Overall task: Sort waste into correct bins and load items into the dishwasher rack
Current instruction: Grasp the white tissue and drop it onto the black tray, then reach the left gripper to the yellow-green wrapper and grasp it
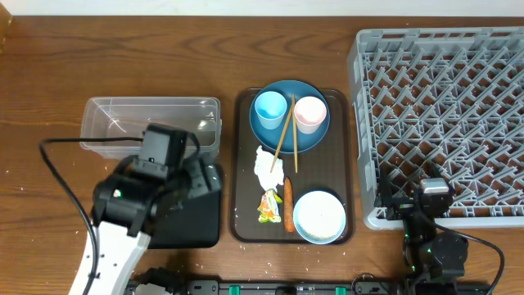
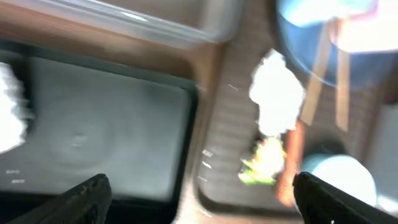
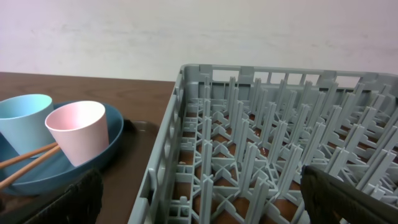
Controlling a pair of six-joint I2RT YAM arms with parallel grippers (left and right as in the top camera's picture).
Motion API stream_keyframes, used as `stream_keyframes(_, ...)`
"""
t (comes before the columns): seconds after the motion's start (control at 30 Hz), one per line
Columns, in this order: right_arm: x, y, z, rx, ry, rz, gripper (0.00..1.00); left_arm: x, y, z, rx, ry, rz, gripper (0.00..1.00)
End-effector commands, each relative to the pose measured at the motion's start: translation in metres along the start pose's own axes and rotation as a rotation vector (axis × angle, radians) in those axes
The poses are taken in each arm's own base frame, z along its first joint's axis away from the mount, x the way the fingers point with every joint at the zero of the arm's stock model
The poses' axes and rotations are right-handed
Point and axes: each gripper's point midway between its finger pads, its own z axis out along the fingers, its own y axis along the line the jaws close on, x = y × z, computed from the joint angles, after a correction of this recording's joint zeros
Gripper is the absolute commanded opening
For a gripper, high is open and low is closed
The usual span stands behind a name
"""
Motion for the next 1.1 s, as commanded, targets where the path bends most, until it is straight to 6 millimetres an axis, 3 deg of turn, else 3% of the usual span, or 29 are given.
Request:
stream_keyframes(0.0, 0.002, -0.001, 0.000, 0.003, 0.005, -0.004, 0.99, 0.016, -0.029, -0.003, 0.123, 0.073, 0.060, 0.98)
stream_keyframes(0.2, 0.002, -0.001, 0.000, 0.003, 0.005, -0.004, 0.99, 0.037, -0.045, 0.010, 0.116, 0.163, 0.055, 1.00)
stream_keyframes(0.27, 0.002, -0.001, 0.000, 0.003, 0.005, -0.004, 0.99, 0.044, -0.052, 0.016, 0.112, 0.191, 0.082, 0.87)
stream_keyframes(0.43, 0.002, -0.001, 0.000, 0.003, 0.005, -0.004, 0.99, 0.059, -0.077, 0.036, 0.120, 0.247, 0.181, 0.83)
stream_keyframes(0.7, 0.002, -0.001, 0.000, 0.003, 0.005, -0.004, 0.99, 0.091, -0.109, 0.077, 0.108, 0.337, 0.315, 0.64)
stream_keyframes(0.93, 0.002, -0.001, 0.000, 0.003, 0.005, -0.004, 0.99, 0.107, -0.102, 0.110, 0.003, 0.402, 0.347, 0.61)
stream_keyframes(1.07, 0.002, -0.001, 0.000, 0.003, 0.005, -0.004, 0.99, 0.101, -0.088, 0.126, -0.093, 0.377, 0.359, 0.61)
